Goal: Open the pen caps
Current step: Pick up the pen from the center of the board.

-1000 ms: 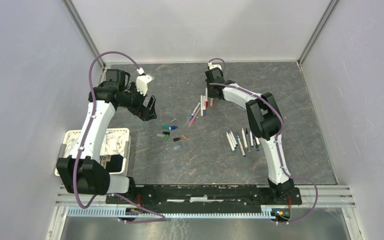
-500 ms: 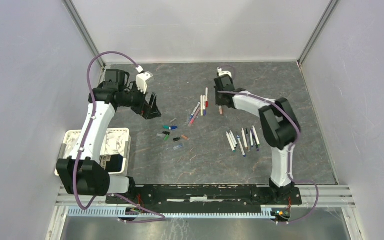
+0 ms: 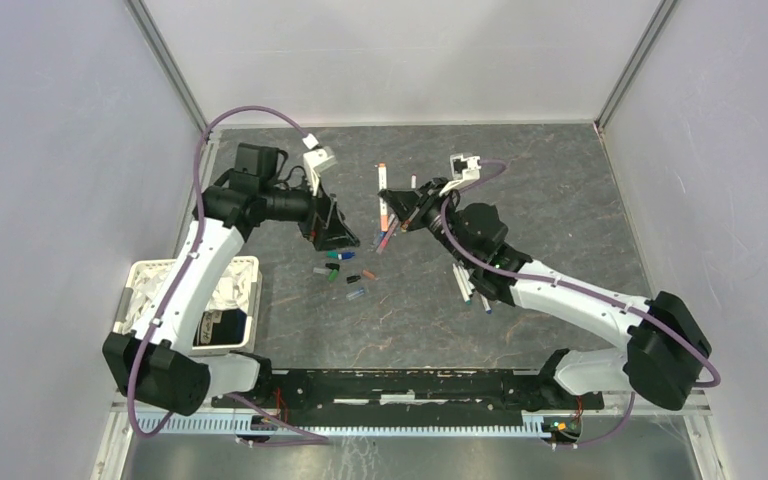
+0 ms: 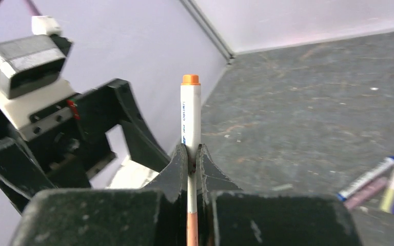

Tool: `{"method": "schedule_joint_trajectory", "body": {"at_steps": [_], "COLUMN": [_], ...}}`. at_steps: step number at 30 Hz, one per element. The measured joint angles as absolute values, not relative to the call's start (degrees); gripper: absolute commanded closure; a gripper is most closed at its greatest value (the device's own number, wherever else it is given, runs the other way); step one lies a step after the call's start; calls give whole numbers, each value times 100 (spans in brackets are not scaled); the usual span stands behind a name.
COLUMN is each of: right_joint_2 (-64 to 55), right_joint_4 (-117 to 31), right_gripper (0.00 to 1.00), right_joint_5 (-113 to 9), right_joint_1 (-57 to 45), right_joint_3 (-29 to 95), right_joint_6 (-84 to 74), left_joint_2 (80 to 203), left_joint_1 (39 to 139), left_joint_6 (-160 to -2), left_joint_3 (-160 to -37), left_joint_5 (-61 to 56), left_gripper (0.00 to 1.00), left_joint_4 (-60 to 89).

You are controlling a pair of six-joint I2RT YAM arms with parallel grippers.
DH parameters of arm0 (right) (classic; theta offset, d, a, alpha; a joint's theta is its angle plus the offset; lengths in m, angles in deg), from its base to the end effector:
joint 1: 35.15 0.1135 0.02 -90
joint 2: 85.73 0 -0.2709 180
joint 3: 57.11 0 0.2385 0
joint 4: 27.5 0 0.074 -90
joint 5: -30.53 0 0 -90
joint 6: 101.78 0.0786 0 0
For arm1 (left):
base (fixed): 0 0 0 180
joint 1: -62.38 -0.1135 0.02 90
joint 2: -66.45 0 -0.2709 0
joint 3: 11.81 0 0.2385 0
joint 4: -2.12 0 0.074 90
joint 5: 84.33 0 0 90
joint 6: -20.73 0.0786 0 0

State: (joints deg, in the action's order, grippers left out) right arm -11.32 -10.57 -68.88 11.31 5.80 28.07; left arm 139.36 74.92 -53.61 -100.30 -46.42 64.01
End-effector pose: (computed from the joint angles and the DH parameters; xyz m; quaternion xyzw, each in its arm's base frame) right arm 0.2379 0.2316 0.3412 0.0219 0.6729 0.4640 0.5756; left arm 0.2351 -0.1158 0.3481 0.3616 0.7690 -0.3983 0.3453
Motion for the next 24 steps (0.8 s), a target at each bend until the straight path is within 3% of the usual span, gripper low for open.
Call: {"method": "schedule_joint_trajectory", "body": {"at_steps": [6, 11, 15, 20, 24], "right_joint_2": [-1110, -1038, -927, -916, -916], "right_joint_4": [-396, -88, 52, 87, 60], "right_gripper": [100, 100, 100, 100, 100], "right_joint_5": [-7333, -7620, -7786, -8024, -8203], "right_joint_1": [1828, 2200, 2368, 2484, 2508], "right_joint_3": [564, 577, 643, 667, 665], "right_joint_6": [2932, 2927, 2875, 2755, 2641], "left_joint_2": [13846, 13781, 13781, 13772, 13741], "left_joint_1": [8141, 8204, 8224, 8239, 8246], "left_joint_6": [-5597, -5861, -5964, -6001, -6003], "left_joint_3": [-10019, -9918, -9883, -9818, -9743], "left_joint_5": [-4662, -4730, -4784, -4841, -4839], "left_gripper": [0, 8, 25, 60, 69], "left_joint_4": [6245, 5981, 5824, 5743, 5714]}}
